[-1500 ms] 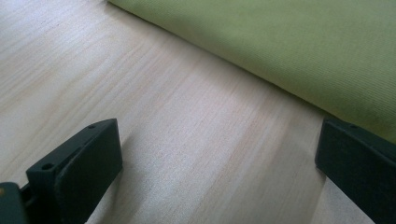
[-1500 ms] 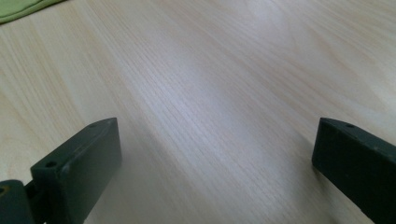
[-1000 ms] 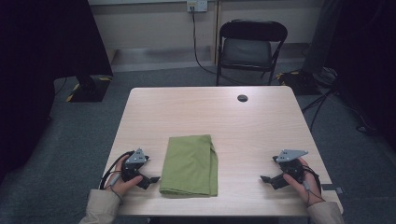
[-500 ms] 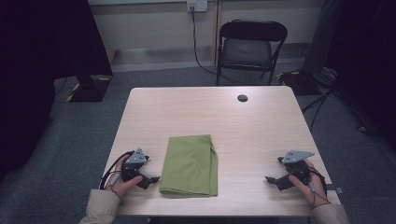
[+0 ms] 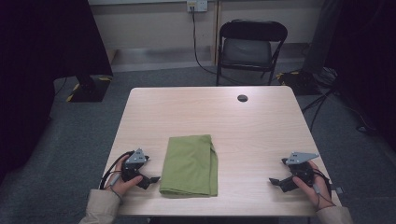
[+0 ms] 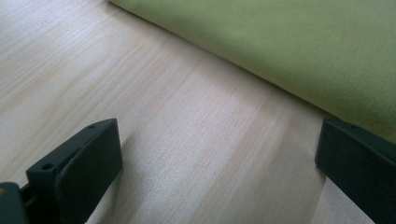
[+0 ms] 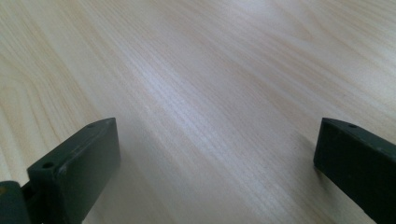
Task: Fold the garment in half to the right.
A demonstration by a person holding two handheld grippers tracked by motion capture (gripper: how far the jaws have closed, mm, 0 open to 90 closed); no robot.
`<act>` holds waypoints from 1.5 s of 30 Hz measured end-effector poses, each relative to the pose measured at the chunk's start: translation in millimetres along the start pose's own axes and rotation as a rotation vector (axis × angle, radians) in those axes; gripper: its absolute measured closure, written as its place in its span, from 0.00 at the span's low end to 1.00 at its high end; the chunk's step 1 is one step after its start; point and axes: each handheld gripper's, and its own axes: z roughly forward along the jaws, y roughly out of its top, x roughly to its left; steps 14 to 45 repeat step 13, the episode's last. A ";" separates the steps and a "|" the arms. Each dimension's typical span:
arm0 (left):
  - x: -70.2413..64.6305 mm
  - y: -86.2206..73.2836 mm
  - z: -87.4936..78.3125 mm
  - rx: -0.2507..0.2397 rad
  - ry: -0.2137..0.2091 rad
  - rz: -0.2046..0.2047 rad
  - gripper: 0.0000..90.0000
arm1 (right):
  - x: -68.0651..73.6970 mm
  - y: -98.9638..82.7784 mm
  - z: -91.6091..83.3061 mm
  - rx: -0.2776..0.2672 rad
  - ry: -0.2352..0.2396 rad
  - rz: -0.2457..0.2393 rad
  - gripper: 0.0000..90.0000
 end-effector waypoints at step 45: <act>0.3 -0.1 -0.1 -0.001 0.013 -0.013 0.00 | -0.3 -3.5 -3.3 0.001 -0.007 -0.002 0.00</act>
